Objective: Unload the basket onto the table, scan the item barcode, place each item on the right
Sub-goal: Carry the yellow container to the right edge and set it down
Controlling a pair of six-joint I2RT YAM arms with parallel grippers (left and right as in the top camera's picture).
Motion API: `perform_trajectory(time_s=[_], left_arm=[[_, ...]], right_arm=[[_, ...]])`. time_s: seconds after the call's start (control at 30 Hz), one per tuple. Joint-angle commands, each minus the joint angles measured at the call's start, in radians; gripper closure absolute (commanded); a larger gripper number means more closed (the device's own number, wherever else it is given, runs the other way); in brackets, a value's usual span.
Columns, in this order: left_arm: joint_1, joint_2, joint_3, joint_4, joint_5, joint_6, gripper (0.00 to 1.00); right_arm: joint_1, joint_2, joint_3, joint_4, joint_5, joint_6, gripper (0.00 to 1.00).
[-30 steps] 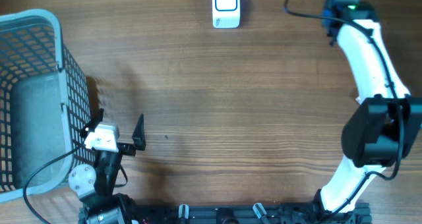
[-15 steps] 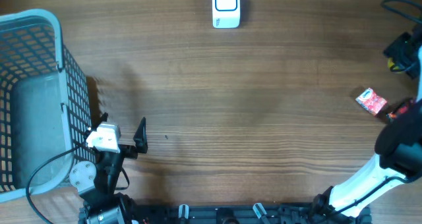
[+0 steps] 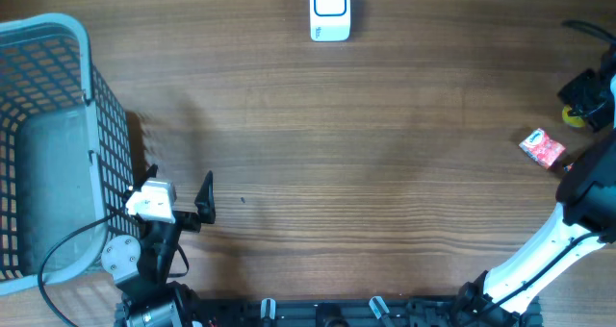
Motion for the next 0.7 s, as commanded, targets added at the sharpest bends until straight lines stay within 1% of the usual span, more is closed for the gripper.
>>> perform_trajectory(time_s=[0.0,0.03,0.07,0.1,0.13,0.17,0.2,0.27,0.33,0.43,0.47,0.53,0.6,0.67], left_arm=[[-0.001,-0.003,-0.006,0.001,-0.005,-0.010,0.00],[-0.001,-0.003,-0.006,0.001,-0.005,-0.010,0.00],[-0.001,-0.003,-0.006,0.001,-0.005,-0.010,0.00],[-0.001,-0.003,-0.006,0.001,-0.005,-0.010,0.00],[-0.001,-0.003,-0.006,0.001,-0.005,-0.010,0.00],[-0.001,-0.003,-0.006,0.001,-0.005,-0.010,0.00],[-0.001,-0.003,-0.006,0.001,-0.005,-0.010,0.00],[-0.001,-0.003,-0.006,0.001,-0.005,-0.010,0.00],[-0.001,-0.003,-0.006,0.001,-0.005,-0.010,0.00],[-0.001,-0.003,-0.006,0.001,-0.005,-0.010,0.00],[-0.001,-0.003,-0.006,0.001,-0.005,-0.010,0.00],[-0.001,-0.003,-0.006,0.001,-0.005,-0.010,0.00],[-0.001,-0.003,-0.006,0.001,-0.005,-0.010,0.00],[-0.001,-0.003,-0.006,0.001,-0.005,-0.010,0.00]], right_arm=[[0.003,0.033,0.010,-0.011,-0.036,0.017,0.34],[0.003,0.033,0.008,-0.013,-0.036,0.013,0.25],[0.003,0.033,0.006,-0.017,-0.035,0.013,0.19],[0.002,0.033,0.006,-0.023,-0.035,0.014,0.16],[0.002,0.033,0.006,-0.027,-0.035,0.011,0.11],[0.002,0.032,0.006,-0.027,-0.036,-0.019,0.00],[0.002,0.027,0.007,-0.027,-0.035,-0.043,0.00],[0.002,-0.019,0.007,-0.035,0.010,-0.047,0.00],[0.002,-0.132,0.007,-0.037,0.016,-0.083,0.00],[0.013,-0.342,0.007,-0.068,-0.132,-0.185,0.00],[0.032,-0.466,0.007,-0.092,-0.232,-0.234,0.00],[0.082,-0.658,0.007,-0.143,-0.287,-0.258,0.00],[0.175,-0.901,0.007,-0.232,-0.353,-0.293,0.00],[0.216,-1.025,0.007,-0.294,-0.388,-0.292,0.00]])
